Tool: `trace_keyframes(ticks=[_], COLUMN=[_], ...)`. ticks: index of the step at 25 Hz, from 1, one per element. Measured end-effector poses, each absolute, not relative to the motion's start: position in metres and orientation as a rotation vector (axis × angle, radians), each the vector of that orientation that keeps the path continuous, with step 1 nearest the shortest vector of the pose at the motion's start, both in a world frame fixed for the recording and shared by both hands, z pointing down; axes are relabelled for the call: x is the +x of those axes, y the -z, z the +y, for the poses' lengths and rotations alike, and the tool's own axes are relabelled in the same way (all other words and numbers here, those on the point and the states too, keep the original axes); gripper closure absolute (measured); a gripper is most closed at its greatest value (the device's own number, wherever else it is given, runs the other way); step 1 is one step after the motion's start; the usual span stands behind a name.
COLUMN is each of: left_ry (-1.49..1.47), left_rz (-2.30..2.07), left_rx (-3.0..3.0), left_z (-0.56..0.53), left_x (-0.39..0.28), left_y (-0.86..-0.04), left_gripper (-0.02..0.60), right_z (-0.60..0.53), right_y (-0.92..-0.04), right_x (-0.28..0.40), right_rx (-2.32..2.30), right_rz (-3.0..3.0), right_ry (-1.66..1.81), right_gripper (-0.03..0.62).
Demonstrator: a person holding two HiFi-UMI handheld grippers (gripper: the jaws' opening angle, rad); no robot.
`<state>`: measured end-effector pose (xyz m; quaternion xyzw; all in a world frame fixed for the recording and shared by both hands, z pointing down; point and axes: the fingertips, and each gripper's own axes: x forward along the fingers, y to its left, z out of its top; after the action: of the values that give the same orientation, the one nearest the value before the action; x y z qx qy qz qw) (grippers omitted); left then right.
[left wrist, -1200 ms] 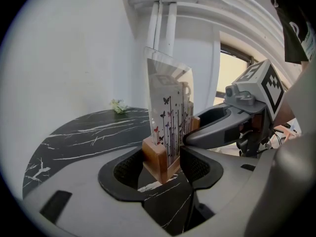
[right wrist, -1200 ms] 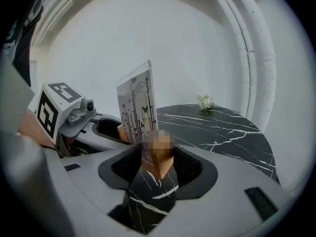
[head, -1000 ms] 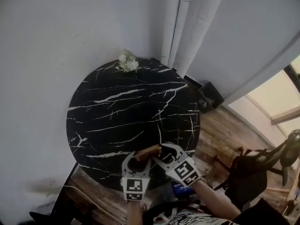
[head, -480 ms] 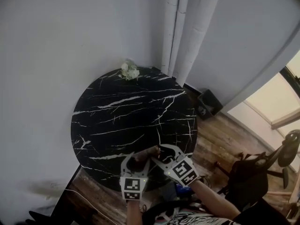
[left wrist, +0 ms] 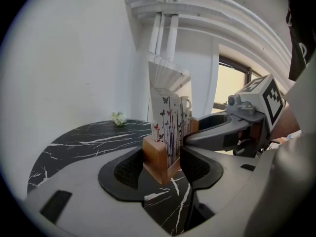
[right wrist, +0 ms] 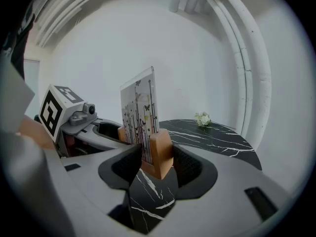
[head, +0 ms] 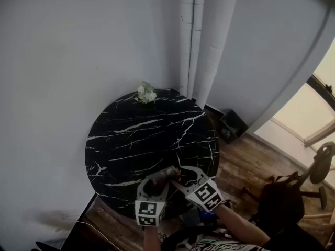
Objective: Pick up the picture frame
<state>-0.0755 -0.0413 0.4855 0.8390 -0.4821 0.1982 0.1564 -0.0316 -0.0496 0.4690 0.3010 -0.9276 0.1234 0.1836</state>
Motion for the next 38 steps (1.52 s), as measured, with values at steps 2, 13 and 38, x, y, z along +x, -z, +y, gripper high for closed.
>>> trace_keyframes(ticks=[2,13,38], left_ry=[-0.562,-0.541,-0.552], left_rz=[-1.374,-1.330,-1.325], left_rx=[2.402,2.409,2.398], left_z=[-0.040,-0.036,-0.040], left_x=[-0.077,-0.075,-0.060], left_y=[-0.483,-0.481,-0.486], left_gripper=[0.337,0.337,0.337], right_z=[-0.048,-0.042,-0.046], right_y=[-0.466,-0.464,-0.470], right_x=[-0.033,-0.030,-0.016], right_rx=[0.854,0.899,0.904], right_rz=[-2.618,-2.615,-2.597], right_ry=[-0.345,-0.364,-0.374], right_gripper=[0.401,0.401,0.401])
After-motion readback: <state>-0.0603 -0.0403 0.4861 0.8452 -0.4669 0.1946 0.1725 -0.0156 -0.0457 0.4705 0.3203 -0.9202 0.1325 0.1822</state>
